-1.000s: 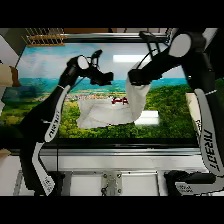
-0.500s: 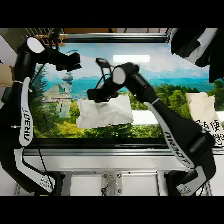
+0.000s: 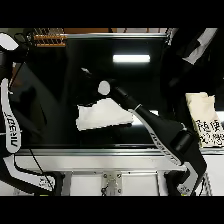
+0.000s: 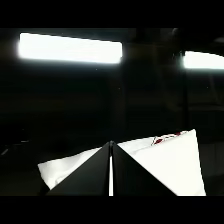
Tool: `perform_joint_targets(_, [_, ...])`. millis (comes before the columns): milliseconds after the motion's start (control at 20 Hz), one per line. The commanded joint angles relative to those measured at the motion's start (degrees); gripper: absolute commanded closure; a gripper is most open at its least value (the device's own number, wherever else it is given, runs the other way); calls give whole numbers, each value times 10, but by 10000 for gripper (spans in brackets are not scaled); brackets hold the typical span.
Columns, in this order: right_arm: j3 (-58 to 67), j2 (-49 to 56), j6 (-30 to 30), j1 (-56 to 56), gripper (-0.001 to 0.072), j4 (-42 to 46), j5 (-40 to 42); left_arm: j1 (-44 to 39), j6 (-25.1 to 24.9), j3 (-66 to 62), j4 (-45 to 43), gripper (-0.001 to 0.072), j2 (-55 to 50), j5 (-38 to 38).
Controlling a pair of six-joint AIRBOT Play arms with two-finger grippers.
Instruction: Fold the clothes and pants, and hang the long-sleeved shirts on hangers.
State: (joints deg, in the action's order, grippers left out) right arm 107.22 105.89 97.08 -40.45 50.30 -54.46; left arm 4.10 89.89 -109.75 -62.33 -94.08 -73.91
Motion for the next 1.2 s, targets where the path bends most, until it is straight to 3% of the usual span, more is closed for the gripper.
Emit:
perform_joint_targets(0, [-79, -67, -49, 73, 149, 39, -55, -4, -14, 120, -10, 699, 67, 52])
perform_joint_targets(150, [-233, -151, -57, 170, 149, 95, -76, -27, -39, 245, -9, 699, 139, 83])
perform_joint_targets(300, [-373, -198, -89, 285, 147, 95, -76, -57, -46, 330, -10, 698, 195, 108])
perform_joint_targets(350, [-402, -197, -89, 317, 96, 95, -75, -68, -46, 349, -10, 698, 210, 116])
perform_joint_targets(400, [-426, -192, -90, 347, 1, 93, -74, -77, -46, 366, -9, 699, 223, 123])
perform_joint_targets(450, [-440, -182, -111, 369, -4, 79, -74, -86, -46, 382, -9, 698, 236, 131])
perform_joint_targets(800, [-440, -59, -280, 388, -3, -165, -52, -129, -45, 407, -9, 698, 260, 142])
perform_joint_targets(1150, [-357, 13, -299, 294, -1, -256, -52, -129, -43, 407, -5, 699, 260, 141])
